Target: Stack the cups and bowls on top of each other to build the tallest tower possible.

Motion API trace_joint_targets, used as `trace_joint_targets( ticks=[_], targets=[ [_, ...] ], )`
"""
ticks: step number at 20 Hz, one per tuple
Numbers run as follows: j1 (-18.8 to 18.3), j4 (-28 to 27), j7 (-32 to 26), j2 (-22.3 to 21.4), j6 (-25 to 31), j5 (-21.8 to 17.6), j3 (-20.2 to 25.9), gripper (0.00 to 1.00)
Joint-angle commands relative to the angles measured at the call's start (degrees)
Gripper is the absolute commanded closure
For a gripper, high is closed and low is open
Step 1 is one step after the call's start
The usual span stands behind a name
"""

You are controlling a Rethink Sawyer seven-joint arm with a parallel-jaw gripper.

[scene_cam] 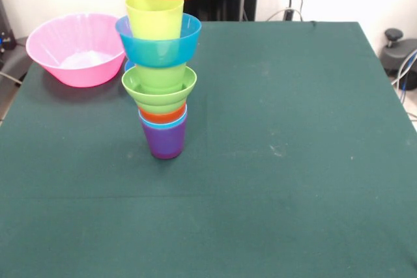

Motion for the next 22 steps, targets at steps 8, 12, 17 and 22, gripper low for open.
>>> trace_joint_targets(
  ticks=[8, 12, 17, 22],
  targets=[
    [1.7, 4.8, -0.5, 5.5, -2.2, -5.6, -0.5, 1.00],
    [1.7, 4.6, -0.3, 5.9, -2.4, -5.8, -0.5, 1.00],
    [1.2, 4.2, -0.2, 6.7, -2.6, -6.5, -0.4, 1.00],
    [0.6, 4.0, -0.4, 7.4, -2.5, -6.8, 0.1, 1.00]
  ],
)
